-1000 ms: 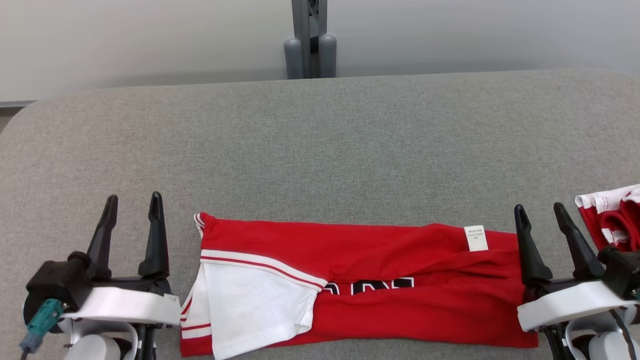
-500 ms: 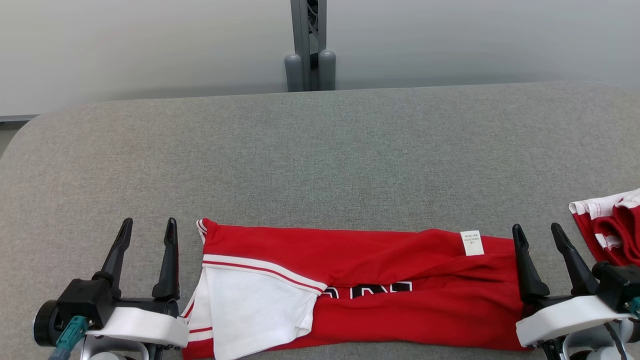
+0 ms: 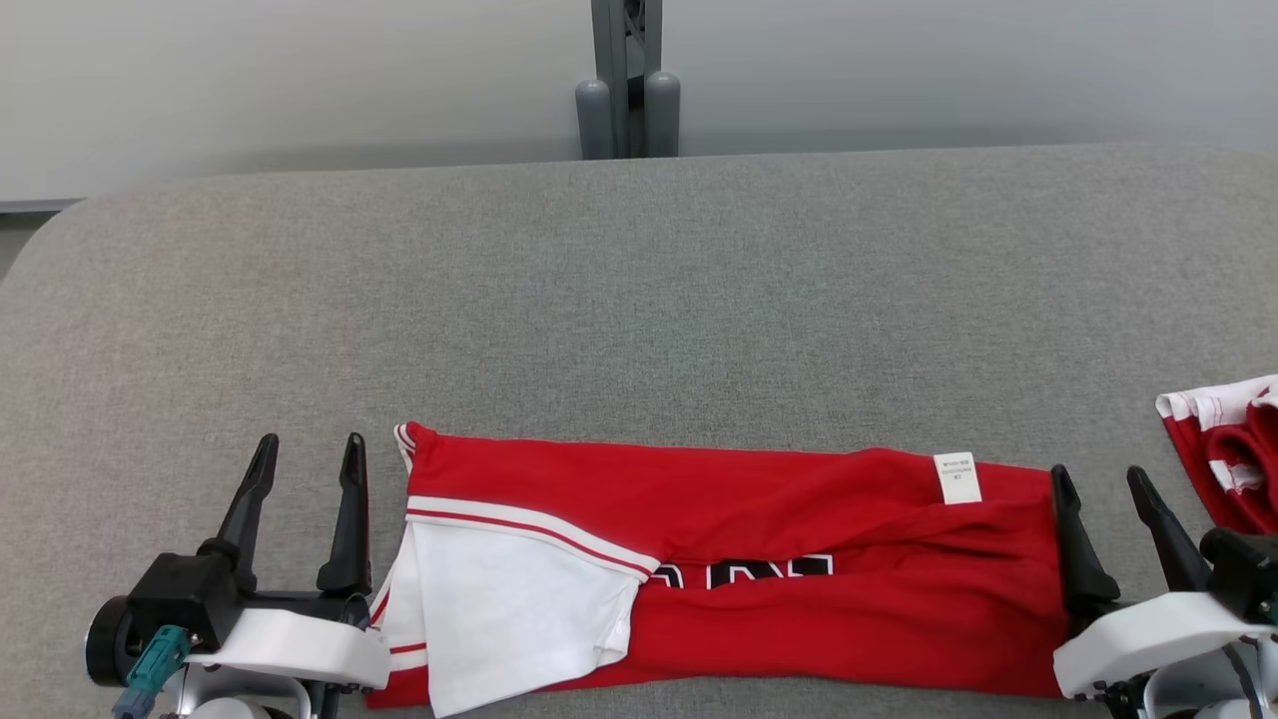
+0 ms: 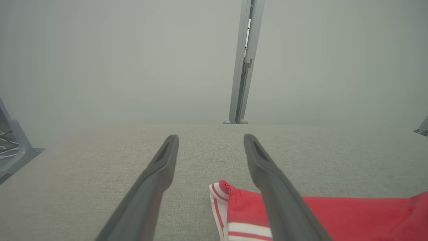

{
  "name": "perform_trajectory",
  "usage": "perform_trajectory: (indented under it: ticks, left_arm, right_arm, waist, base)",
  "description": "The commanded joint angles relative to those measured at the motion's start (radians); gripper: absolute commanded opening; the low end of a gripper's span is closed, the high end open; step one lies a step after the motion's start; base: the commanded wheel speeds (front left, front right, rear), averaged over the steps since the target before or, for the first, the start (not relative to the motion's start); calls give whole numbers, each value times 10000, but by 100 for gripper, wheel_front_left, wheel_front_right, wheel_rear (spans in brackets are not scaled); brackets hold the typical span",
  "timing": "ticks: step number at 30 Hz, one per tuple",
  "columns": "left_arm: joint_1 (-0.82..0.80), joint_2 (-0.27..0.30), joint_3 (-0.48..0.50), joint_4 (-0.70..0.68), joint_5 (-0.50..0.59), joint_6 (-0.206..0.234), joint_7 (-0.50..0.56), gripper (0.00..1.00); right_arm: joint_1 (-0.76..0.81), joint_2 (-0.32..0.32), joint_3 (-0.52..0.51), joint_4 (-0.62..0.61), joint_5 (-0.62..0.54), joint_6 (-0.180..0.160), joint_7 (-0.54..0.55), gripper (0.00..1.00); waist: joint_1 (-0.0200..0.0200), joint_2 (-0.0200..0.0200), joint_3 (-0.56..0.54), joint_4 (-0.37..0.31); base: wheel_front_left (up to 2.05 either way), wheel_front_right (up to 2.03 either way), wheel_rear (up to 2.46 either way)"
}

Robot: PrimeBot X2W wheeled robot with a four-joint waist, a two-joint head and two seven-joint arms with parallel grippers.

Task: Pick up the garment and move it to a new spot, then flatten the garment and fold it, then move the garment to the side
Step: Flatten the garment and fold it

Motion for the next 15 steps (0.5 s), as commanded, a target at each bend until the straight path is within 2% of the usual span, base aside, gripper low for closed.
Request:
perform_trajectory:
  ticks: [1,9,15]
  left_arm:
    - [-207,-32,47,41,72,-86,-33,100]
    - [-485,-222,172,271,123,-328,-34,100]
    - [-642,-335,344,394,146,-451,-32,100]
  right_arm:
    - [-22,-24,-101,188,-74,-1,15,100]
    - [-385,-17,-115,1983,336,-1,-371,100]
    - [-948,-19,665,3684,1166,-1,-1125,100]
  waist:
    - [0,-1,107,16]
    - [0,-1,572,-21]
    - [0,-1,759,-38]
  base:
    - [0,0,0]
    - [0,0,0]
    - [0,0,0]
